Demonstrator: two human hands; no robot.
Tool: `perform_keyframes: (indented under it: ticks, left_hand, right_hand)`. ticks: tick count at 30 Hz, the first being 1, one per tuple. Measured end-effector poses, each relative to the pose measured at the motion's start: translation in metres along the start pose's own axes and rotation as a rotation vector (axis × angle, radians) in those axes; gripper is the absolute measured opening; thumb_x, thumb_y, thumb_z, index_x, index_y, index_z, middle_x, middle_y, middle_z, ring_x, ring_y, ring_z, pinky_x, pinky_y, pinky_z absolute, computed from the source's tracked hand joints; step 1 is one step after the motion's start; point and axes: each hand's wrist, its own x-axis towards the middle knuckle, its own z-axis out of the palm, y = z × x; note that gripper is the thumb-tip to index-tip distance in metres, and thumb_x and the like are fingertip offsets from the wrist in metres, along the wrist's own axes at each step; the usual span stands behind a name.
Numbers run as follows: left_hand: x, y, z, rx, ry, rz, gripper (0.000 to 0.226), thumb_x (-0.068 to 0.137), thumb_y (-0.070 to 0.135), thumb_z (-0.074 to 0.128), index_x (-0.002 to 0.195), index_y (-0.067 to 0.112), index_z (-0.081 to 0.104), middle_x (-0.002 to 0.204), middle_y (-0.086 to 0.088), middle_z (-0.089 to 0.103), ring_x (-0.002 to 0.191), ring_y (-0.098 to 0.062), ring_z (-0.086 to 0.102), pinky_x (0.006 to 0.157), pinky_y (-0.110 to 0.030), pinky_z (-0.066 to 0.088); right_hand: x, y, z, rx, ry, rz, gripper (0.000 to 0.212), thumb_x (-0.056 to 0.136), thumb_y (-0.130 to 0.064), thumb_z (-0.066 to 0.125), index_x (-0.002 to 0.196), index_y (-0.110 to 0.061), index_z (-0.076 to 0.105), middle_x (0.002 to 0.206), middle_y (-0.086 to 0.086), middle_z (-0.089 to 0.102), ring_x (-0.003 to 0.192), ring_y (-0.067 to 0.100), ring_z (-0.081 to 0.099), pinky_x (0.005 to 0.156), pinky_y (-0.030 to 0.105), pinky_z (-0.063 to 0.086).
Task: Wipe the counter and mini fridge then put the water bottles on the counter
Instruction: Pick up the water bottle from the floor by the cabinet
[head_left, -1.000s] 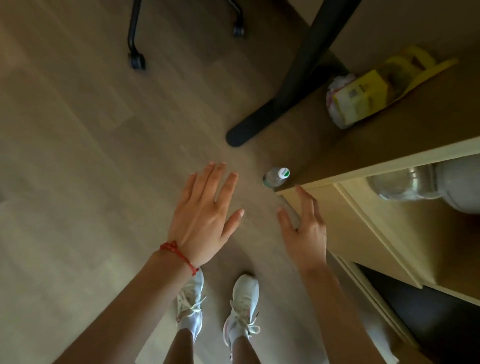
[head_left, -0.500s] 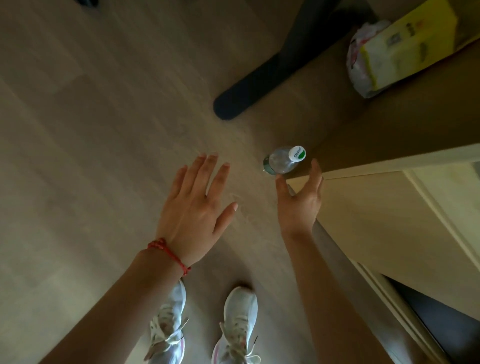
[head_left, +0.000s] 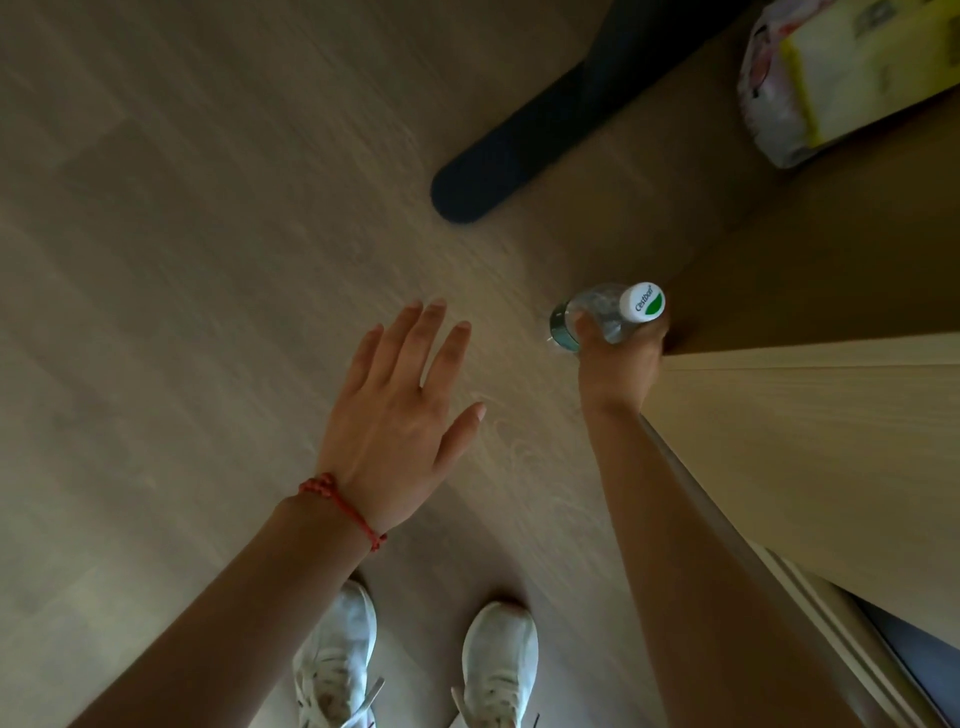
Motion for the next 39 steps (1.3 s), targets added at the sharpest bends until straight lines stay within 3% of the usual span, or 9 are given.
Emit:
perform_keyframes:
  ticks: [7,12,18,26,31,34,36,39]
  left_hand:
    - [-0.001,-0.004,0.000,0.007,-0.003,0.003,0.060,0.090,0.042,0.035,0.132,0.000,0.042,0.138,-0.026,0.043,0.128,-0.040,0.040,0.102,-0.053,0.033]
    - [-0.016,-0.005,-0.027,0.005,-0.018,-0.039,0.060,0.090,0.042,0.034,0.132,-0.001,0.042,0.137,-0.027,0.043,0.128,-0.041,0.040,0.102,-0.054,0.033]
    - [-0.046,0.011,-0.088,-0.024,-0.037,-0.100,0.060,0.089,0.040,0.035,0.131,-0.001,0.043,0.137,-0.027,0.043,0.129,-0.041,0.039,0.102,-0.056,0.036]
    - [-0.106,0.054,-0.199,-0.030,-0.010,-0.127,0.059,0.089,0.041,0.037,0.129,-0.002,0.046,0.132,-0.026,0.049,0.124,-0.041,0.044,0.099,-0.055,0.041]
    - [-0.133,0.084,-0.273,-0.035,-0.024,-0.174,0.061,0.088,0.043,0.034,0.129,-0.001,0.046,0.132,-0.025,0.050,0.124,-0.039,0.045,0.097,-0.055,0.043]
    - [-0.143,0.104,-0.316,-0.020,0.000,-0.171,0.060,0.089,0.043,0.034,0.129,0.000,0.047,0.132,-0.025,0.050,0.125,-0.039,0.045,0.097,-0.054,0.043]
    - [-0.148,0.116,-0.343,-0.015,0.031,-0.170,0.060,0.089,0.042,0.035,0.129,0.000,0.047,0.133,-0.024,0.049,0.125,-0.039,0.044,0.098,-0.053,0.042]
    - [-0.154,0.135,-0.381,-0.006,0.088,-0.160,0.059,0.089,0.041,0.036,0.129,-0.001,0.047,0.133,-0.025,0.049,0.125,-0.040,0.044,0.098,-0.054,0.042]
  right_hand:
    - [0.001,0.000,-0.006,0.020,-0.061,0.004,0.060,0.071,-0.021,0.077,0.123,-0.009,0.050,0.124,0.008,0.059,0.114,0.021,0.054,0.091,0.030,0.045]
    - [-0.023,-0.015,-0.035,0.052,-0.221,0.012,0.050,0.073,-0.025,0.075,0.117,-0.009,0.056,0.112,0.003,0.066,0.103,0.014,0.060,0.081,0.022,0.047]
    - [-0.074,-0.061,-0.086,0.104,-0.361,0.017,0.036,0.071,-0.026,0.075,0.102,-0.013,0.062,0.084,-0.014,0.066,0.078,-0.001,0.063,0.057,0.005,0.044]
    - [-0.145,-0.155,-0.179,0.173,-0.511,-0.039,0.035,0.074,-0.024,0.072,0.105,-0.016,0.059,0.074,-0.021,0.069,0.071,-0.010,0.063,0.051,0.005,0.043]
    - [-0.185,-0.210,-0.237,0.157,-0.555,-0.084,0.041,0.076,-0.025,0.071,0.114,-0.016,0.056,0.080,-0.018,0.069,0.074,-0.007,0.064,0.051,0.006,0.045]
    - [-0.205,-0.244,-0.274,0.119,-0.545,-0.104,0.044,0.077,-0.029,0.069,0.117,-0.021,0.053,0.103,-0.005,0.068,0.091,0.011,0.065,0.067,0.021,0.052]
    - [-0.217,-0.265,-0.298,0.131,-0.525,-0.120,0.044,0.077,-0.030,0.069,0.118,-0.023,0.053,0.107,-0.003,0.067,0.093,0.011,0.065,0.074,0.027,0.054]
    - [-0.236,-0.291,-0.332,0.145,-0.474,-0.162,0.048,0.076,-0.033,0.070,0.119,-0.024,0.052,0.102,-0.010,0.066,0.087,0.000,0.063,0.066,0.015,0.051]
